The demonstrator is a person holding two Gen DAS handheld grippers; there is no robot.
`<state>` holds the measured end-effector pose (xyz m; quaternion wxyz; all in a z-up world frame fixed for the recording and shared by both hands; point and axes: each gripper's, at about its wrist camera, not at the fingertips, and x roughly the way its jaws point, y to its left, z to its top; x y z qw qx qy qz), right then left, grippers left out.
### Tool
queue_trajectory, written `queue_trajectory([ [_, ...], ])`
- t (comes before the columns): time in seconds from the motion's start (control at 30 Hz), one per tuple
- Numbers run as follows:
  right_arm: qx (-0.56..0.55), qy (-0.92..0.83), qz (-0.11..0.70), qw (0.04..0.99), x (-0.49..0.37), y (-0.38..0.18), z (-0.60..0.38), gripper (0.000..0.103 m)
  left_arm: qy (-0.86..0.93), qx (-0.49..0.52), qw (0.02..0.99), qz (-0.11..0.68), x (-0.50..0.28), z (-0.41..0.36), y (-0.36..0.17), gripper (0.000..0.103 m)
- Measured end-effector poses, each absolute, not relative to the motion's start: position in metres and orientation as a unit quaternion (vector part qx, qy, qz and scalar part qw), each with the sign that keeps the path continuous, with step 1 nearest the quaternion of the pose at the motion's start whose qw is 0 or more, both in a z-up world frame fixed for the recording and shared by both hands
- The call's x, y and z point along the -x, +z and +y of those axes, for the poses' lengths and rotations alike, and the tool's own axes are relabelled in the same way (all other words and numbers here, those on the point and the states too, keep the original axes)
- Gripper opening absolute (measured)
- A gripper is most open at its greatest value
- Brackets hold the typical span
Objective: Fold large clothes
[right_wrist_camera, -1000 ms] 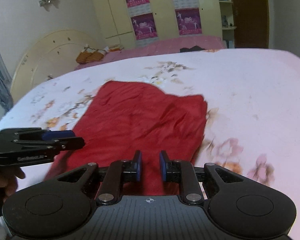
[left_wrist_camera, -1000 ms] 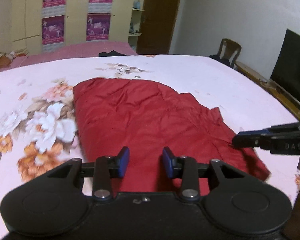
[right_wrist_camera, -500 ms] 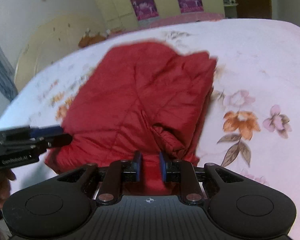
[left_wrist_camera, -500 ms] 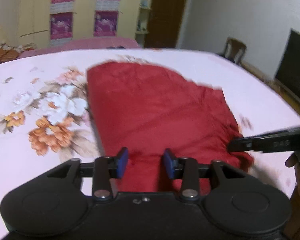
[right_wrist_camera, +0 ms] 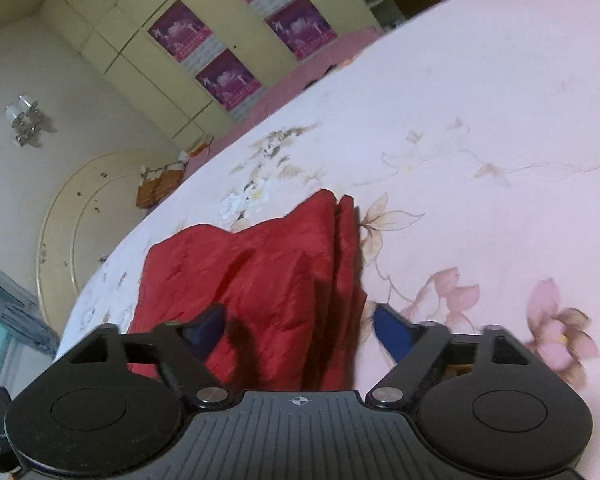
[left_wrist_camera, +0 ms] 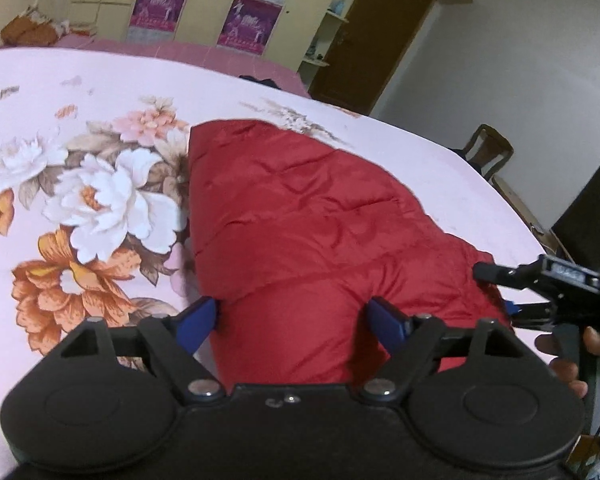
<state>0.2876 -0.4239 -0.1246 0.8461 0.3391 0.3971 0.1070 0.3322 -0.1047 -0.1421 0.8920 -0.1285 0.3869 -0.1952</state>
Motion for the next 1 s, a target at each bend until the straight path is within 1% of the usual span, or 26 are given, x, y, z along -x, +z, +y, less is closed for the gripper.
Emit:
queue_trajectory([
  [0.07,-0.351,0.114,0.412,0.833,-0.297,-0.141,-0.428,0.07,-0.193,0.131,0.89,0.392,-0.333,-0.104,-0.147,0.082],
  [0.13,-0.35,0.122,0.402,0.837,-0.298,-0.15,-0.43,0.068,-0.192,0.132,0.889,0.395,-0.333,-0.105,-0.148,0.082],
  [0.33,-0.328,0.123,0.419,0.838,-0.297,-0.146,-0.425,0.066,-0.189,0.158,0.88,0.406,-0.337,-0.102,-0.155,0.083],
  [0.53,-0.282,0.132,0.46,0.831,-0.316,-0.141,-0.413,0.065,-0.204,0.194,0.871,0.402,-0.341,-0.094,-0.158,0.08],
  [0.57,-0.273,0.137,0.46,0.834,-0.318,-0.14,-0.409,0.058,-0.207,0.201,0.87,0.4,-0.342,-0.092,-0.159,0.079],
  [0.6,-0.276,0.15,0.459,0.831,-0.318,-0.141,-0.406,0.044,-0.206,0.205,0.87,0.399,-0.342,-0.092,-0.159,0.078],
  [0.67,-0.289,0.163,0.459,0.824,-0.319,-0.148,-0.403,0.042,-0.204,0.206,0.871,0.397,-0.341,-0.093,-0.159,0.075],
  [0.73,-0.308,0.172,0.453,0.819,-0.318,-0.152,-0.406,0.035,-0.199,0.196,0.874,0.397,-0.34,-0.097,-0.156,0.07],
  [0.77,-0.324,0.177,0.45,0.813,-0.318,-0.155,-0.408,0.027,-0.197,0.186,0.878,0.394,-0.339,-0.1,-0.153,0.065],
  [0.8,-0.332,0.182,0.443,0.813,-0.315,-0.154,-0.41,0.021,-0.196,0.177,0.883,0.389,-0.337,-0.103,-0.15,0.062],
  [0.9,-0.334,0.182,0.424,0.822,-0.306,-0.144,-0.411,0.018,-0.191,0.153,0.892,0.38,-0.332,-0.108,-0.138,0.055],
  [1.0,-0.325,0.178,0.411,0.833,-0.3,-0.132,-0.407,0.017,-0.193,0.132,0.897,0.374,-0.327,-0.111,-0.126,0.054],
])
